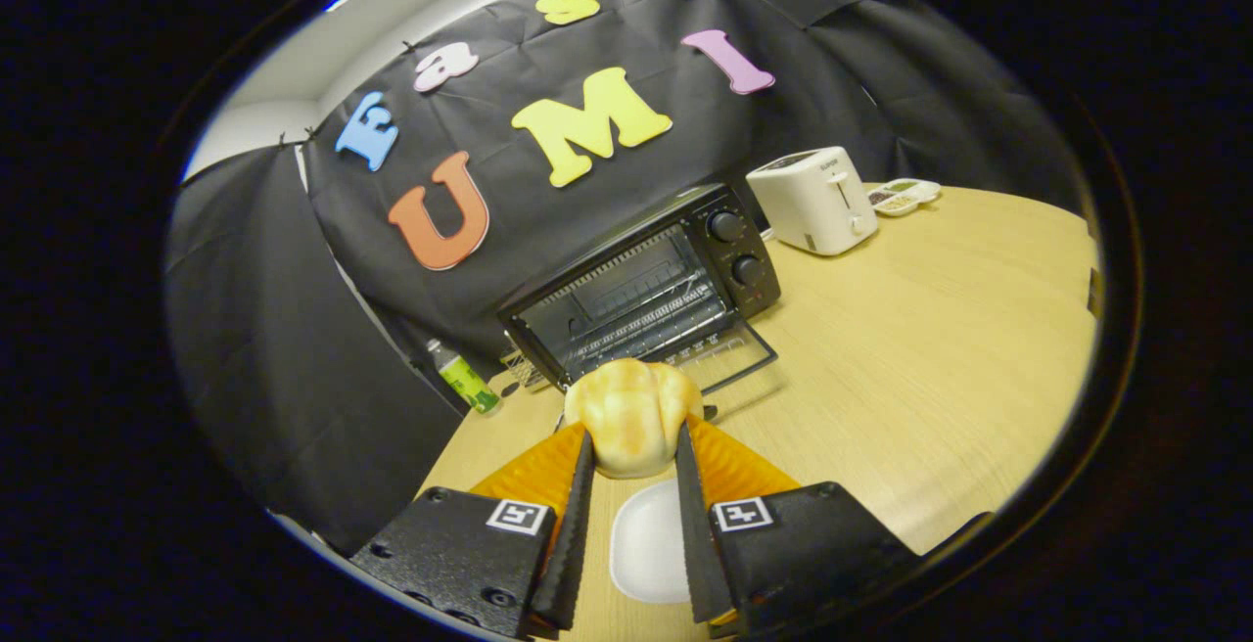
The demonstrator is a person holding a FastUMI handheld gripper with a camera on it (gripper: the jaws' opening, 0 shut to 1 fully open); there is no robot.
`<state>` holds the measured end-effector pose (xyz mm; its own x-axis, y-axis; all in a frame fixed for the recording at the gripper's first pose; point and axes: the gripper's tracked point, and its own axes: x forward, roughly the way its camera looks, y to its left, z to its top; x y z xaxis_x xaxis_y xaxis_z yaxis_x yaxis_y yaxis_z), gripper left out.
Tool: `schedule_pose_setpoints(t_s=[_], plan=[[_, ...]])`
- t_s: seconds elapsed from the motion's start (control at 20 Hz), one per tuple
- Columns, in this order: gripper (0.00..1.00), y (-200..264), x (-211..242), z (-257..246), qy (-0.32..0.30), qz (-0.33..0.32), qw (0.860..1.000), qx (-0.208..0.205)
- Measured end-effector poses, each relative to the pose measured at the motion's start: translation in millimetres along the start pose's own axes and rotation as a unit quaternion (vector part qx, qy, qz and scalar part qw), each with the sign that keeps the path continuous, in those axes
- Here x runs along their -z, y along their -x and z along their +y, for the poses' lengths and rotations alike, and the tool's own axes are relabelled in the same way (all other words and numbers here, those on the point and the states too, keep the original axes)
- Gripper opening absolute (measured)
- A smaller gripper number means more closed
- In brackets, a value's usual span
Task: Open the toaster oven, put the food inside, and close the toaster oven door.
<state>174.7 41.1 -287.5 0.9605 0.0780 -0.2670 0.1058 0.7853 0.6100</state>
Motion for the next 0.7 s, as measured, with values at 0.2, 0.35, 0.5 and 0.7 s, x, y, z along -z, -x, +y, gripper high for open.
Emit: schedule_pose_setpoints(t_s=[0.2, 0.35, 0.5, 0.7], plan=[[0.48, -57.5, -26.6, 15.9, -0.016, -0.01, 1.0, 0.013], [0.48, -103.0, -30.5, 24.7, -0.01, 0.0, 1.0, 0.026], [0.48, -144.5, -33.3, 24.6, 0.009, 0.0, 0.999, 0.048], [0.48, -192.1, -36.5, 14.5, 0.021, 0.012, 0.996, 0.08]])
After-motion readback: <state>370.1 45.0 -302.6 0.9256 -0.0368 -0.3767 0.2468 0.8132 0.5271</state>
